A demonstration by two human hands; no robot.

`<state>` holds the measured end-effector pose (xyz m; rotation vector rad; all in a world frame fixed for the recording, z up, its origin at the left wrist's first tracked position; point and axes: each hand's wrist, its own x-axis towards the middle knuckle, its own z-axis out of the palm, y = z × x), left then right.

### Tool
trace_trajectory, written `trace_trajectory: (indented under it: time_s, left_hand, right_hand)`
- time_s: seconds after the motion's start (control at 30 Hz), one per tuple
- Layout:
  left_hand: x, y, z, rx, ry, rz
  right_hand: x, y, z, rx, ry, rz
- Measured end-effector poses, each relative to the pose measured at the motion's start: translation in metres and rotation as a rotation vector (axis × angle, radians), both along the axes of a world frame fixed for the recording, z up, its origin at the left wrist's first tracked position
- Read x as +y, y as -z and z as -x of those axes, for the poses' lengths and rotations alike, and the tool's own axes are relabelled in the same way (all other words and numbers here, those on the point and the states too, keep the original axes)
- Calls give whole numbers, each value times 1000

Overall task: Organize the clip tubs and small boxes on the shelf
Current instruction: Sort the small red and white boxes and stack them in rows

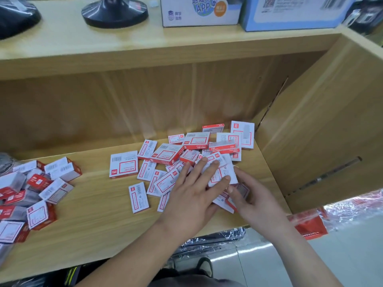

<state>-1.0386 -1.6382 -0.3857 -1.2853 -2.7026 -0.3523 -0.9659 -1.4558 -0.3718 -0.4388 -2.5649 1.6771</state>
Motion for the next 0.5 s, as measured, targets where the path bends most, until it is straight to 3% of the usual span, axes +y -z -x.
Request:
trace_trajectory:
  time_s: [0.23,0.5]
  left_hand:
    - [-22,-7,-4,-34,-94,-1]
    - [-29,-13,-12,-84,-256,-8]
  right_hand:
    - [-21,-8,-1,-15,-92,-82]
    - [-26,6,4,8,-201,-40]
